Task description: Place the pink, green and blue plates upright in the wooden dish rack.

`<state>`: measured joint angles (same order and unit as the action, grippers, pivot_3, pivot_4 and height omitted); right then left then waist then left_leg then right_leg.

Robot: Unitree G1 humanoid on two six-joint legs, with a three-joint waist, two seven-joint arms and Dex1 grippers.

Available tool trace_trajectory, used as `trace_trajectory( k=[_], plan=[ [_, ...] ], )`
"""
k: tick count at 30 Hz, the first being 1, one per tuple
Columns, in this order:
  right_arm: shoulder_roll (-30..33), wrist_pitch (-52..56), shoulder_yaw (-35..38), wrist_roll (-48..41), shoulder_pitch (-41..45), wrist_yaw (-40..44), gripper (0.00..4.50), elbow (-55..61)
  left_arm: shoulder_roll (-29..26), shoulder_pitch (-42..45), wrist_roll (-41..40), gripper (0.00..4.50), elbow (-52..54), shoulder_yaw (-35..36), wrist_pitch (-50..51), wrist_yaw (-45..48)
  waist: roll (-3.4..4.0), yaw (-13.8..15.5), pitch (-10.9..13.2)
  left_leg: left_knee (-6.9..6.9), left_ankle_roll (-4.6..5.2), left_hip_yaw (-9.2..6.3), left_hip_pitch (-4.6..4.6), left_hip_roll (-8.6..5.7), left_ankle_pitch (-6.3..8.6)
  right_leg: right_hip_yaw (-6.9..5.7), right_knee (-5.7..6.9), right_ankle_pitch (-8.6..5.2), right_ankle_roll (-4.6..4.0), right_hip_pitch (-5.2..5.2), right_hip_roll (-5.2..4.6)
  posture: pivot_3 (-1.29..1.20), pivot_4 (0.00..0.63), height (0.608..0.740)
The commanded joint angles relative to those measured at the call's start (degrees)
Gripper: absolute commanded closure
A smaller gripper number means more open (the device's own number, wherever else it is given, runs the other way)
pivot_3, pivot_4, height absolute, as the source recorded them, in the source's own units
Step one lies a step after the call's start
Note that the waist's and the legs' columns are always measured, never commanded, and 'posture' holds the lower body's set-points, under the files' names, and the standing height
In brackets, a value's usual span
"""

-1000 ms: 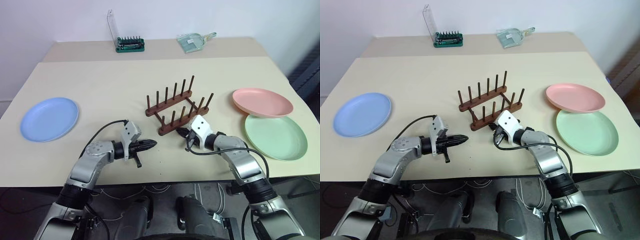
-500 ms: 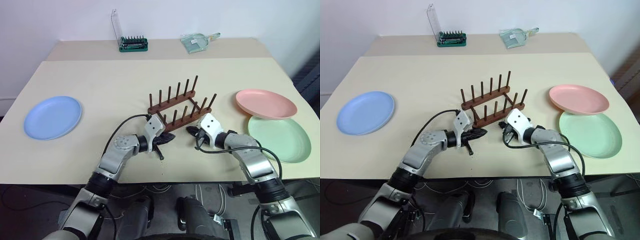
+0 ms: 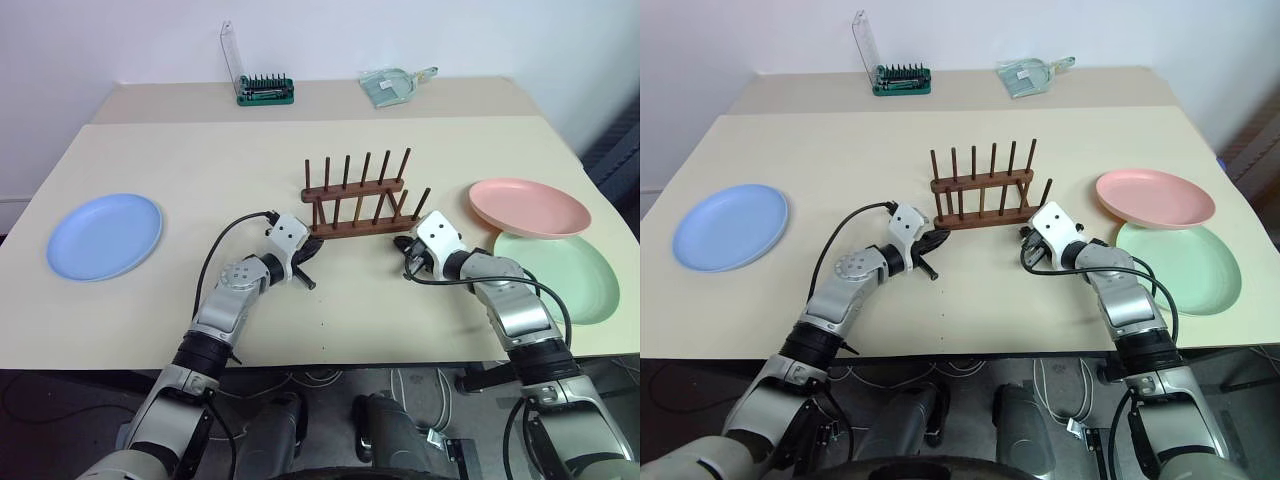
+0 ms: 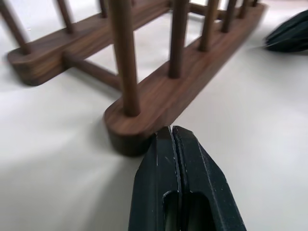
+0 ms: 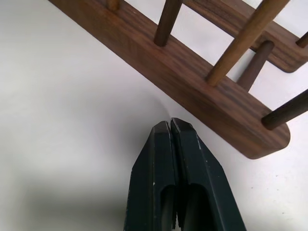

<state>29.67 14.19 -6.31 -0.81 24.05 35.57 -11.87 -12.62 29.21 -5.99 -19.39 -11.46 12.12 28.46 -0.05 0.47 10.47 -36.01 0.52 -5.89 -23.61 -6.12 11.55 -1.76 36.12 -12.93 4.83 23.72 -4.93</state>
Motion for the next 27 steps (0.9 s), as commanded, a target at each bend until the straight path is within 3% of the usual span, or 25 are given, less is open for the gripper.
trace_trajectory(
  k=[1, 6, 11, 15, 21, 27],
  plan=[
    [-0.4, -0.9, 0.6, 0.9, 0.8, -1.4, 4.49, -1.3, -0.2, -0.3, 1.8, 4.50, -3.3, 1.9, 0.3, -2.7, 0.00, 0.0, 0.0, 0.02, 0.00, 0.00, 0.10, 0.00, 0.00, 0.00, -0.02, -0.02, 0.03, -0.10, 0.00, 0.00, 0.150, 0.735],
    [-0.4, -1.0, 0.9, 0.9, 0.7, -1.6, 4.49, -1.2, -0.1, -1.0, 1.5, 4.50, -2.4, 1.4, 0.0, -0.7, 0.01, 0.0, 0.0, 0.03, -0.06, 0.00, 0.18, 0.01, 0.04, 0.00, -0.03, -0.08, 0.12, -0.19, -0.01, 0.00, 0.150, 0.735],
    [3.4, -0.9, 2.1, -1.3, -2.6, 3.2, 4.49, 6.4, -1.7, -4.7, -1.9, 4.50, 5.0, 1.6, 0.0, 6.0, 0.01, 0.1, 0.0, 0.11, -0.03, 0.00, 0.17, 0.00, 0.04, 0.00, -0.07, -0.05, 0.05, -0.16, -0.03, 0.00, 0.150, 0.735],
    [10.0, 4.6, 8.5, -9.2, -6.1, 10.4, 3.31, 17.6, -5.0, -9.1, -6.7, 4.50, 14.0, 2.6, 1.4, 13.1, 0.08, 0.2, 0.1, 0.20, 0.04, 0.00, 0.00, -0.03, 0.07, 0.01, -0.13, -0.06, 0.02, 0.01, -0.08, 0.00, 0.150, 0.735],
    [19.4, 8.2, 15.0, -9.9, -6.8, 12.2, 0.23, 20.3, -9.2, -12.8, -10.6, 4.50, 21.4, 2.1, 2.4, 20.9, 0.07, 0.3, 0.1, 0.12, -0.09, 0.00, -0.29, 0.00, 0.15, 0.00, -0.15, -0.31, -0.01, 0.20, -0.10, 0.00, 0.150, 0.735],
    [29.0, 2.9, 17.6, -3.2, -7.3, 10.8, 0.10, 10.7, -9.2, -11.4, -10.8, 4.50, 23.2, 0.7, 2.9, 23.3, 0.08, 0.5, 0.1, -0.01, 0.05, 0.02, -0.79, -0.05, 0.07, 0.00, -0.17, -0.15, -0.24, 0.66, -0.14, 0.00, 0.150, 0.735]
  ],
)
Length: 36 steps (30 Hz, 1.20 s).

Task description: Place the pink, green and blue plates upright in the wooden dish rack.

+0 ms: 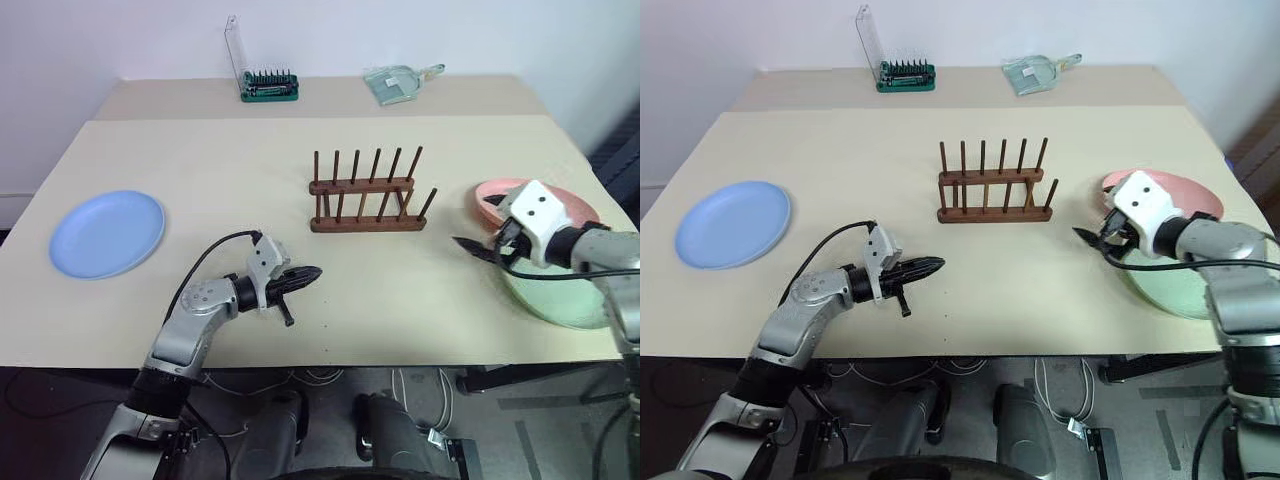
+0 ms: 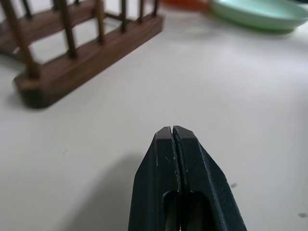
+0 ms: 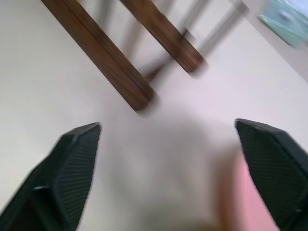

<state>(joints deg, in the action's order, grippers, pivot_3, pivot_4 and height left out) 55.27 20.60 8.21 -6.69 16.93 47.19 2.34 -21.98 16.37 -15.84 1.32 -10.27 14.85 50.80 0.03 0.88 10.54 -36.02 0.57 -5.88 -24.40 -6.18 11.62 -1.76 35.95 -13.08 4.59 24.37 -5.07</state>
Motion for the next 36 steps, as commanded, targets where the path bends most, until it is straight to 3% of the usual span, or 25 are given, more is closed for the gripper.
trace_trajectory(
  k=[1, 9, 10, 12, 19, 25, 31, 34, 36],
  plan=[
    [4.3, -4.9, 2.8, 3.9, -0.2, -1.4, 0.10, -5.5, 0.4, 1.6, -1.2, 4.50, 2.7, -0.6, 0.3, 1.2, 0.00, 0.1, 0.0, 0.00, 0.01, 0.00, -0.01, 0.00, 0.00, 0.00, 0.00, 0.00, 0.01, 0.01, 0.00, 0.00, 0.150, 0.735],
    [5.8, -13.9, -2.7, 11.9, 1.6, -4.4, 0.10, -16.4, -0.3, 1.9, -1.0, 4.50, 4.8, -2.0, 1.1, 3.3, 0.03, -0.3, 0.0, -0.01, 0.03, 0.12, 0.03, 0.04, -0.01, 0.02, 0.05, 0.00, 0.00, 0.00, 0.00, 0.00, 0.150, 0.735],
    [5.7, -14.5, -3.0, 12.5, 1.6, -4.7, 0.33, -16.7, -0.4, 1.8, -1.1, 4.50, 5.3, -1.9, 1.2, 3.2, 0.04, -0.3, 0.0, -0.01, 0.03, 0.12, 0.04, 0.04, -0.02, 0.02, 0.06, 0.00, 0.00, 0.00, 0.01, 0.00, 0.150, 0.735],
    [5.3, -15.0, -3.2, 12.8, 1.6, -5.0, 0.95, -16.8, -0.5, 1.5, -1.3, 4.50, 6.0, -1.7, 1.4, 3.1, 0.04, -0.2, 0.0, -0.02, 0.04, 0.12, 0.03, 0.04, -0.02, 0.02, 0.07, 0.00, 0.00, 0.01, 0.01, 0.00, 0.150, 0.735],
    [5.4, -16.3, -4.0, 16.2, -0.5, -7.1, 4.43, -13.8, -0.7, 0.5, -1.9, 4.50, 7.7, -1.6, 2.2, 2.6, 0.05, -0.1, 0.0, -0.03, 0.04, 0.11, 0.02, 0.03, -0.02, 0.03, 0.06, 0.00, 0.00, 0.00, 0.01, 0.00, 0.150, 0.735],
    [5.8, -15.4, -1.2, 17.1, -1.6, -9.0, 4.47, -8.4, -0.5, 0.8, -1.8, 4.50, 7.2, -1.6, 2.0, 2.5, 0.07, -0.1, 0.0, -0.04, 0.04, 0.12, 0.03, 0.03, -0.02, 0.04, 0.08, 0.01, 0.00, 0.01, 0.02, 0.00, 0.150, 0.735],
    [1.0, -14.6, 3.7, 9.5, 6.4, -11.1, 4.47, -1.2, -0.5, 1.2, -1.7, 4.50, 6.3, -1.1, 1.6, 2.3, 0.15, -0.3, 0.0, -0.04, 0.04, 0.17, 0.04, 0.06, -0.02, 0.10, 0.12, 0.02, 0.00, 0.05, 0.05, 0.00, 0.150, 0.735],
    [-7.4, -0.9, 7.5, -14.4, 13.4, -6.8, 4.47, 11.2, -0.5, 1.5, -1.9, 4.50, 5.8, -0.3, 1.5, 2.0, 0.07, -0.5, 0.1, -0.03, 0.04, 0.15, 0.04, 0.11, -0.02, 0.07, 0.12, 0.04, 0.04, 0.04, 0.09, 0.00, 0.150, 0.735],
    [-13.4, 8.7, 8.9, -29.9, 16.6, -8.4, 4.47, 17.4, -0.4, 1.7, -2.1, 4.50, 5.6, 0.2, 1.5, 1.8, 0.03, -0.3, 0.1, -0.02, 0.06, 0.12, 0.04, 0.12, -0.03, 0.09, 0.14, 0.11, 0.17, 0.05, 0.09, 0.00, 0.150, 0.735]
  ],
)
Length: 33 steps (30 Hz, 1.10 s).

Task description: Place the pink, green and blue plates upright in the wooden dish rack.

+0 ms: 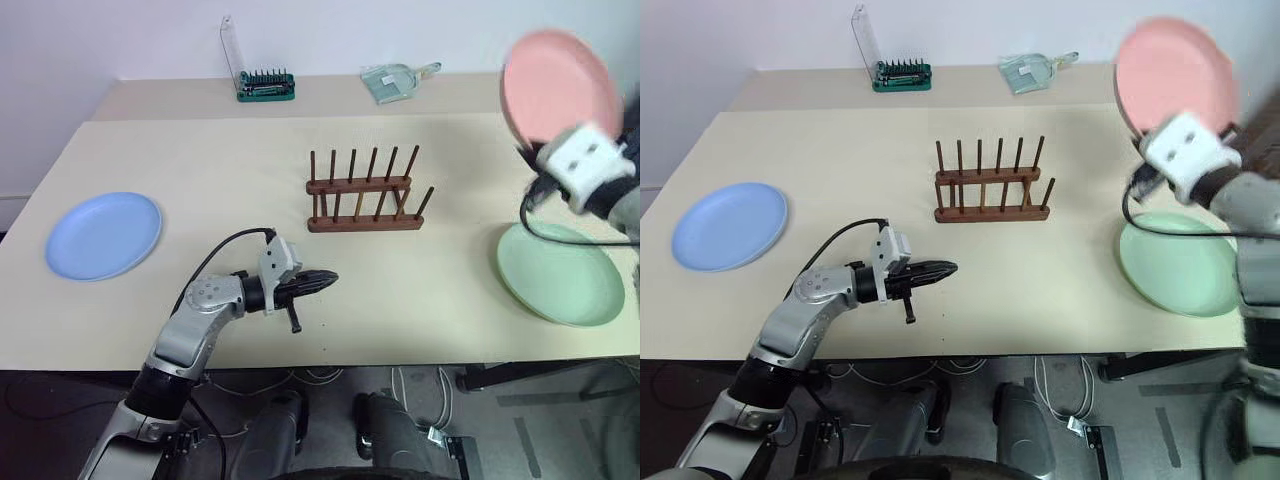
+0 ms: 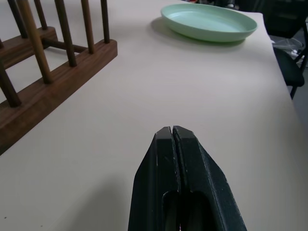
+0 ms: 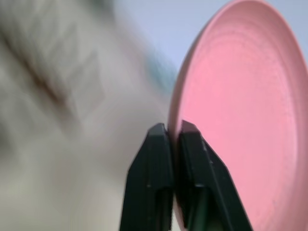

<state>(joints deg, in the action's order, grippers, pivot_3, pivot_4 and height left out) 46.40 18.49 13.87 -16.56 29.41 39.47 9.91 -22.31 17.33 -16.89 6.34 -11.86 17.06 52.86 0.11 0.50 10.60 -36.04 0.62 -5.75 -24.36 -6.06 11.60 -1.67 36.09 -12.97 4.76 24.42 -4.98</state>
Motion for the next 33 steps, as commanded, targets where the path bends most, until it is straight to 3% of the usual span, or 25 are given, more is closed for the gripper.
trace_trajectory(
  k=[1, 4, 8, 17, 33],
  plan=[
    [-6.7, 14.7, 4.0, -25.9, 5.0, -2.1, 4.47, 11.4, -0.1, 0.7, -1.0, 4.50, 0.6, 1.9, -0.8, -0.4, -0.04, 0.2, 0.0, 0.01, 0.00, -0.05, -0.01, 0.00, 0.00, -0.03, 0.00, 0.00, 0.00, 0.00, 0.00, 0.00, 0.150, 0.735],
    [-13.3, 21.9, 5.1, -40.3, 6.4, -8.6, 4.47, 13.3, -0.2, 0.4, -1.2, 4.50, 0.9, 2.3, -0.7, -0.7, -0.12, 0.6, 0.0, -0.02, 0.01, -0.15, -0.05, -0.07, 0.00, -0.04, -0.05, -0.01, -0.01, -0.01, -0.02, 0.00, 0.150, 0.735],
    [-16.2, 25.9, 4.7, -45.6, 5.7, -14.2, 4.47, 13.7, -0.3, -0.2, -1.7, 4.50, 1.7, 3.1, -0.4, -0.8, -0.11, 0.6, 0.0, -0.05, 0.06, -0.15, -0.08, -0.17, 0.04, -0.01, -0.14, -0.09, -0.16, -0.02, -0.09, 0.00, 0.150, 0.735],
    [-14.5, 25.5, 7.1, -45.6, 5.1, -14.8, 4.47, 8.0, -0.9, -1.4, -3.8, 4.50, 3.7, 3.9, 0.5, -0.6, -0.08, 0.2, 0.0, 0.00, 0.06, -0.10, -0.06, -0.11, 0.03, -0.03, -0.04, -0.07, -0.15, 0.04, -0.06, 0.00, 0.150, 0.735],
    [-16.5, 24.3, 5.2, -39.9, 6.3, -11.2, 4.47, -5.4, -0.8, -0.6, -3.5, 4.50, 3.9, 3.3, 0.7, -0.8, -0.07, 0.1, 0.0, -0.02, 0.07, -0.07, -0.06, -0.10, 0.03, -0.02, -0.04, -0.02, -0.07, 0.04, -0.06, 0.00, 0.150, 0.735]
  ],
)
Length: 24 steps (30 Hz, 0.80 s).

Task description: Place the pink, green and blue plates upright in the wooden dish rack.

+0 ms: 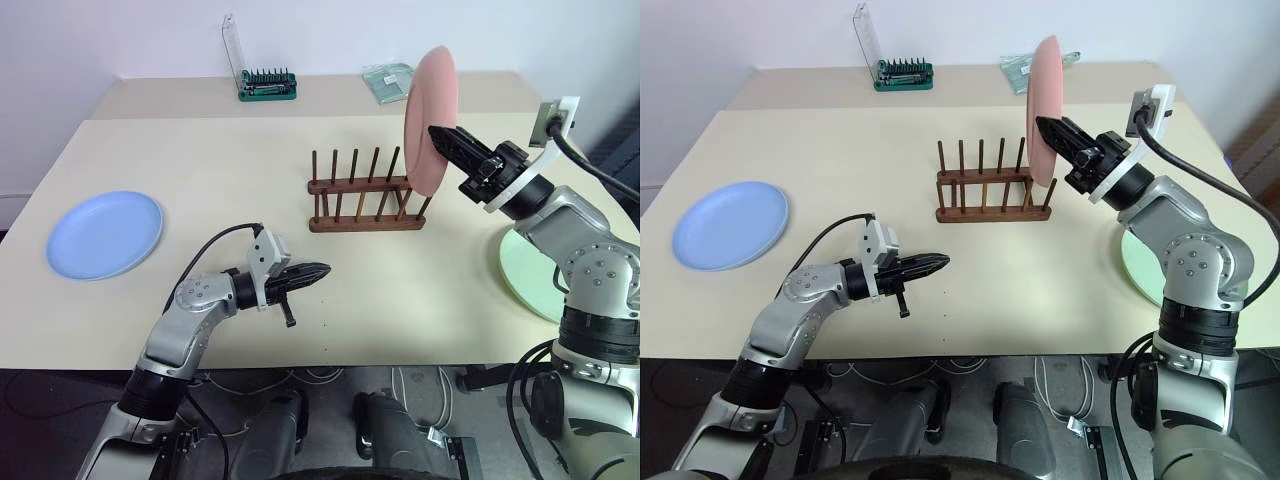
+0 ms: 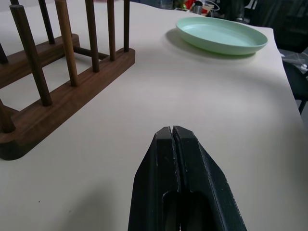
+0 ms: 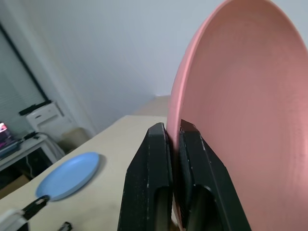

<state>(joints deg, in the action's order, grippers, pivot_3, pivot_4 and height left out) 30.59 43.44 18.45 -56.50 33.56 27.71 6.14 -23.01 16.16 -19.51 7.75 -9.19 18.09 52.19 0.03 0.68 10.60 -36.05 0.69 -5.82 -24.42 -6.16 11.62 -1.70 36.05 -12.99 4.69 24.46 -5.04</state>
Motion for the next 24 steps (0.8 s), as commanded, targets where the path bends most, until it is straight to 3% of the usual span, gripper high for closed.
trace_trajectory(
  k=[1, 7, 10, 14, 22, 24],
  plan=[
    [-1.0, -0.4, 0.5, 0.2, 2.6, 0.5, 4.47, -2.9, -0.1, 0.5, -1.0, 4.50, 2.6, 0.7, -0.3, -0.1, 0.00, -0.1, 0.0, 0.00, 0.00, 0.00, 0.00, 0.00, 0.00, 0.00, 0.00, 0.00, 0.00, 0.00, 0.00, 0.00, 0.150, 0.735],
    [-2.0, 0.5, 0.7, 0.7, 5.2, 0.4, 4.47, -8.3, 0.0, 0.5, -0.9, 4.50, 2.6, 0.6, -0.4, -0.1, 0.01, 0.0, 0.0, 0.01, 0.00, 0.01, 0.00, 0.00, 0.00, 0.00, 0.00, 0.01, 0.01, 0.00, 0.00, 0.00, 0.150, 0.735],
    [-2.0, 0.2, 1.1, 1.5, 6.1, 0.8, 3.47, -10.1, 0.0, 0.5, -0.9, 4.50, 2.7, 0.5, -0.4, -0.1, 0.01, 0.0, 0.0, 0.01, 0.00, 0.01, 0.00, 0.00, 0.00, 0.00, 0.00, 0.02, 0.03, 0.00, 0.00, 0.00, 0.150, 0.735],
    [-1.3, -2.3, 1.5, 4.1, 6.4, 1.1, 1.48, -10.3, 0.0, 0.2, -1.0, 4.50, 2.9, 0.6, -0.2, -0.3, 0.01, 0.0, 0.0, 0.01, 0.00, 0.01, 0.00, 0.00, 0.00, 0.00, 0.00, 0.02, 0.03, 0.00, 0.00, 0.00, 0.150, 0.735],
    [5.4, -9.0, 3.8, 12.5, 4.6, 1.4, 1.48, -9.9, -0.1, -0.6, -1.0, 4.50, 4.0, 0.4, 0.1, -0.7, 0.01, 0.1, 0.0, 0.01, 0.00, 0.02, -0.01, -0.02, 0.00, 0.00, -0.02, 0.03, 0.05, 0.00, -0.01, 0.00, 0.150, 0.735],
    [10.6, -9.7, 7.2, 14.0, 1.6, 3.0, 1.48, -7.8, -0.2, -0.7, -1.1, 4.50, 4.2, 0.5, 0.2, -0.7, 0.01, 0.1, 0.0, 0.01, 0.00, 0.02, 0.00, 0.00, 0.00, 0.00, -0.01, 0.03, 0.05, 0.00, 0.00, 0.00, 0.150, 0.735]
  ],
)
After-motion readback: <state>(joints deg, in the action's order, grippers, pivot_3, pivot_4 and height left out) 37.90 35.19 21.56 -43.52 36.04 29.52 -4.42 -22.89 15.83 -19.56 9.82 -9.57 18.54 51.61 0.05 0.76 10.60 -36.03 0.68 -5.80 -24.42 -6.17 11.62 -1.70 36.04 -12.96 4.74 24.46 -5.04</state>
